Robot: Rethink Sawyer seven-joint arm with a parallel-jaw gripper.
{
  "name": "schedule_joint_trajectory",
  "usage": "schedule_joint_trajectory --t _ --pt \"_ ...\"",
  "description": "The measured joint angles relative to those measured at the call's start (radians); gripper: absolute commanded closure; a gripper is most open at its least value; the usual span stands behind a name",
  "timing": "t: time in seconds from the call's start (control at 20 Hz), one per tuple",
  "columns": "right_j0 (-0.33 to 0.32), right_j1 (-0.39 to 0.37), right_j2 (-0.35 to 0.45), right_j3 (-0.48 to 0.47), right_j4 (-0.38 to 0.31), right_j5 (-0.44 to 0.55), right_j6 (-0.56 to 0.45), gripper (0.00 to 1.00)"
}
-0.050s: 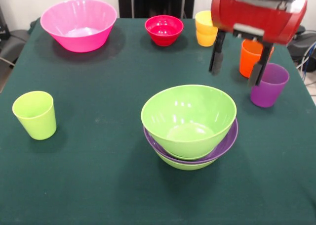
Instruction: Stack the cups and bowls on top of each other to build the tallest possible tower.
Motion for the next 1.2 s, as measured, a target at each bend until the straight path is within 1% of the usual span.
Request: schedule_joint_trajectory --t 0.35,0.6,0.95,1.2 --pt "0.037 -0.025 -0.025 -0.023 0.02 0.064 0.003 0.0" --pt "0.063 -0.03 -0.042 -0.049 0.042 0.099 0.037 0.0" --pt "0.095 -0.039 -0.06 -0.056 0.06 0.102 0.098 0.0" --pt "0.103 -0.039 -0.062 -0.056 0.073 0.102 0.114 0.0"
